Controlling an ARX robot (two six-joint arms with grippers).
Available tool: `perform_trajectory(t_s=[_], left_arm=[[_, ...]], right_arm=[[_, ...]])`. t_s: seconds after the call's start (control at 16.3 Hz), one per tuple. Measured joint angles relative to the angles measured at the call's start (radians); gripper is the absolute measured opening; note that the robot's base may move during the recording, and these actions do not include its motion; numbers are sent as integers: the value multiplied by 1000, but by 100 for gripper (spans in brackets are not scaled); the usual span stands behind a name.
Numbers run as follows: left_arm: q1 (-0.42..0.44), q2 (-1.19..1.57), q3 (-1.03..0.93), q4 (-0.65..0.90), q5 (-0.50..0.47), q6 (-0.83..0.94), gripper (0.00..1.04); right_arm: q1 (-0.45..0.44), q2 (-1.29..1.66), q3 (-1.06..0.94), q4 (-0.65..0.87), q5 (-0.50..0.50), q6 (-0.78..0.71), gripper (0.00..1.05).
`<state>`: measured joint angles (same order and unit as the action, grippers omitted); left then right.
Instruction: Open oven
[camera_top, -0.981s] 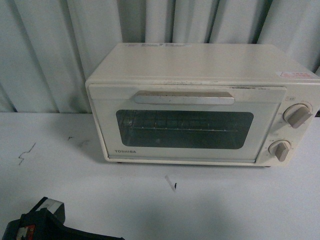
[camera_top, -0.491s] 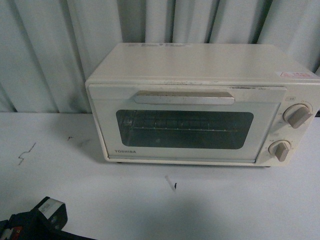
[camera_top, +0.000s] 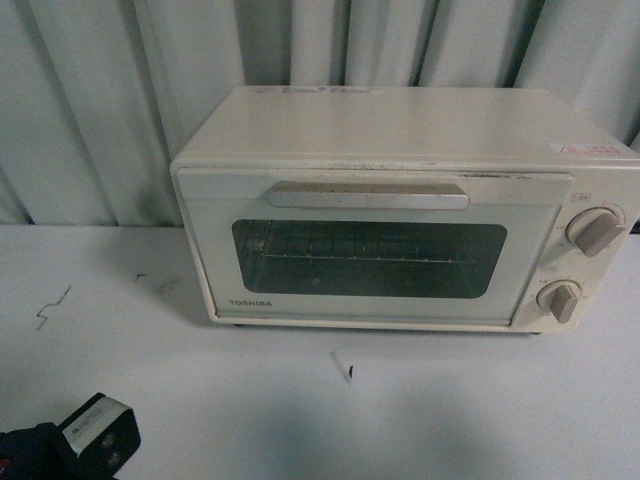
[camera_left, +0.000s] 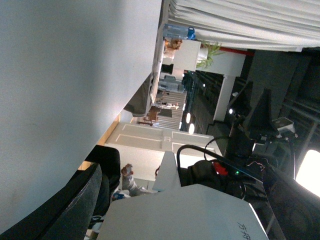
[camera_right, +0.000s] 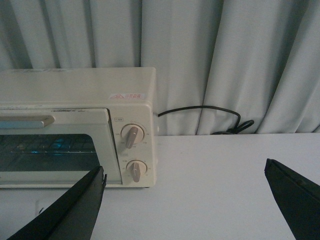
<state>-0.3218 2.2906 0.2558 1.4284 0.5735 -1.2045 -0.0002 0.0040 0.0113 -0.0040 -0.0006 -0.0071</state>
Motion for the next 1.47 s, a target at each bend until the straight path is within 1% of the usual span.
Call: perform_trajectory(t_s=[0.06, 1.47], left_arm=[[0, 0, 0, 0, 0, 0, 98], [0, 0, 0, 0, 0, 0, 98]], right_arm=[[0, 0, 0, 0, 0, 0, 97], [0, 0, 0, 0, 0, 0, 98]])
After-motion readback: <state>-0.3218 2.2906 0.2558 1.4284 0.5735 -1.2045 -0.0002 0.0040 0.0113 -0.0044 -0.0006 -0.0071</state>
